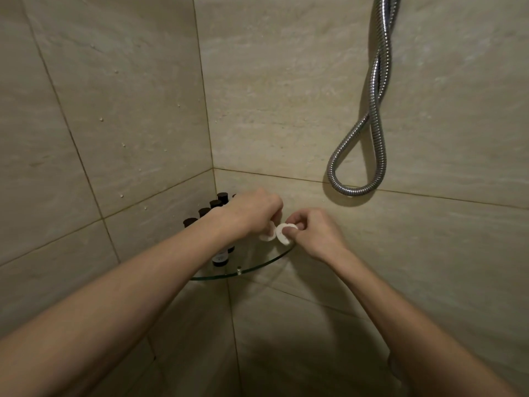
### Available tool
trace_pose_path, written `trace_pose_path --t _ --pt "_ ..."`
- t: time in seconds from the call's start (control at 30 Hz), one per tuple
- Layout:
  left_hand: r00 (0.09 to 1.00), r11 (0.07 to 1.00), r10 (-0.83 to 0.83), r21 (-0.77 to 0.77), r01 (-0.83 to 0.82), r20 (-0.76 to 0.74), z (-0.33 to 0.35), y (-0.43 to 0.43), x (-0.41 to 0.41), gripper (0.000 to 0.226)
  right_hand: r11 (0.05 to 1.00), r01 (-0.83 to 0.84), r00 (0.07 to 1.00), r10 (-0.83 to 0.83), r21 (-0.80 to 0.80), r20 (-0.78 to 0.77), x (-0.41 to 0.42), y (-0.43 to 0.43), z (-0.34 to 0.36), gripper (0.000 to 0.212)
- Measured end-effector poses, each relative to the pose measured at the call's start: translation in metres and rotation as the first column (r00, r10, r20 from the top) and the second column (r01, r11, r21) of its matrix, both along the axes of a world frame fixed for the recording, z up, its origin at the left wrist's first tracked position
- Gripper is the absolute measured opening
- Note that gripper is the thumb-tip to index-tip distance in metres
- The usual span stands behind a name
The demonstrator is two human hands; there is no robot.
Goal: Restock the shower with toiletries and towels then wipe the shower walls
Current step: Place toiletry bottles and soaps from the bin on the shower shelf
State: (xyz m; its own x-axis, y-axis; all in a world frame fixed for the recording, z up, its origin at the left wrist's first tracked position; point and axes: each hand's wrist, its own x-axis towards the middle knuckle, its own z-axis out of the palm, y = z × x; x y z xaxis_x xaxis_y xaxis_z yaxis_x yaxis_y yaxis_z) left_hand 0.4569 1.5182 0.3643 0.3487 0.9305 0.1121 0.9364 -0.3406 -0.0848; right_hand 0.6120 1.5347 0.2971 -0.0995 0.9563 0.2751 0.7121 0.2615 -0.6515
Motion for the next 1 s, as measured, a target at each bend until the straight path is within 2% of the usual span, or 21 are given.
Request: trace_pose_path --t 0.13,0.3,0.4,0.53,0.7,1.0 --pt "0.995 1.0 -0.021 0.002 0.021 -0.099 0.004 0.001 0.001 0.017 0.998 -0.007 0.987 -0.004 0.067 0.164 -0.002 -0.006 0.001 0.021" --pt "0.976 0.996 -0.09 -0.007 0.091 -0.196 0.008 0.003 -0.005 0.024 0.984 -0.033 0.964 -0.015 0.176 0.267 -0.002 -0.015 -0.002 0.028" --pt "0.975 0.993 -0.114 0.002 0.116 -0.193 0.006 0.008 -0.007 0.023 0.978 -0.065 0.952 0.001 0.199 0.306 -0.001 -0.02 -0.004 0.031" --pt "0.982 0.992 -0.089 -0.099 0.074 -0.165 0.004 0.014 -0.012 0.027 0.979 -0.089 0.959 0.035 0.183 0.283 0.002 -0.027 -0.007 0.03" --pt "0.969 0.994 -0.077 -0.093 0.057 -0.234 0.0 0.019 -0.018 0.036 0.982 -0.077 0.973 0.035 0.173 0.23 0.003 -0.03 -0.006 0.031" --pt "0.957 0.993 -0.051 -0.112 0.02 -0.287 0.002 0.018 -0.014 0.023 0.993 -0.055 0.987 0.038 0.1 0.157 -0.008 -0.025 -0.005 0.029"
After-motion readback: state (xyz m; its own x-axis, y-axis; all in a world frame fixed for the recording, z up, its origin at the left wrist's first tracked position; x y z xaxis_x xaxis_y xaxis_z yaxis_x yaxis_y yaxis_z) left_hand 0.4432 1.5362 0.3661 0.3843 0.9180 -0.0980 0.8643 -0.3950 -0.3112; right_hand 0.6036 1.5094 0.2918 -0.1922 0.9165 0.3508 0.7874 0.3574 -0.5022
